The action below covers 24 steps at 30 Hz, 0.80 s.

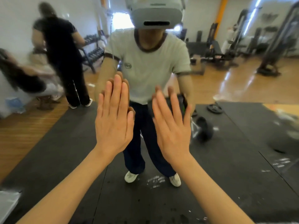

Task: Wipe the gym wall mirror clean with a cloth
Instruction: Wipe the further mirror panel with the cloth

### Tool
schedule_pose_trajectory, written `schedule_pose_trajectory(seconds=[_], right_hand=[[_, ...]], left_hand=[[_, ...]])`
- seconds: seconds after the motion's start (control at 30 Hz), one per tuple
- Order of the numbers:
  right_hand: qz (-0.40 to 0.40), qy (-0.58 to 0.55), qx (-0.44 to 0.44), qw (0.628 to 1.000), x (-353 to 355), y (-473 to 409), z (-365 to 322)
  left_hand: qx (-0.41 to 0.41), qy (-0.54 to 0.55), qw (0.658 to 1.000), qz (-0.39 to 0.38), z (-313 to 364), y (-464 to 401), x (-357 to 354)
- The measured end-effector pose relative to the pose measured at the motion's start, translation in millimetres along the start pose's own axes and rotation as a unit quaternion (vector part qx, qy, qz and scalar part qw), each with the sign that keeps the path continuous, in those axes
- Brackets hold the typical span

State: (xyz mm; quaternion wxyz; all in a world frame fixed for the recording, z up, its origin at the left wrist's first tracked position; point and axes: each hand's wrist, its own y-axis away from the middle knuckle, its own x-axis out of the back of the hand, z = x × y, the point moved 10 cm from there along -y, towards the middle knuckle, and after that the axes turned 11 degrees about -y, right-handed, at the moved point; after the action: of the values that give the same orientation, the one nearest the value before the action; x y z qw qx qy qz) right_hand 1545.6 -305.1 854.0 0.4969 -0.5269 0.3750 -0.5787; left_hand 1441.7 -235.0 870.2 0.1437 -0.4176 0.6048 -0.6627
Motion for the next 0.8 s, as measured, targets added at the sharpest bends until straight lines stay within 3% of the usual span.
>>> schedule_pose_trajectory(seconds=[0.1,0.23,0.43,0.6,0.8], right_hand=[[0.052,-0.042,-0.038,0.997,2.5,-29.6,1.9],[-0.008,-0.034,-0.017,0.999,-3.6,29.5,1.6],[0.148,-0.195,-0.116,0.963,27.9,-34.0,13.0],[0.089,-0.152,-0.139,0.974,28.8,8.5,8.0],[0.157,-0.083,-0.106,0.978,40.3,-36.2,7.1]], left_hand=[[-0.004,0.006,1.000,-0.012,-1.6,1.2,-2.6],[-0.015,-0.008,1.000,-0.003,-1.3,1.9,-2.4],[-0.022,-0.018,1.000,0.001,-1.1,1.9,-3.0],[-0.017,-0.029,0.999,0.000,-1.9,3.2,-4.9],[-0.017,-0.024,1.000,-0.008,-2.3,1.7,-5.6]])
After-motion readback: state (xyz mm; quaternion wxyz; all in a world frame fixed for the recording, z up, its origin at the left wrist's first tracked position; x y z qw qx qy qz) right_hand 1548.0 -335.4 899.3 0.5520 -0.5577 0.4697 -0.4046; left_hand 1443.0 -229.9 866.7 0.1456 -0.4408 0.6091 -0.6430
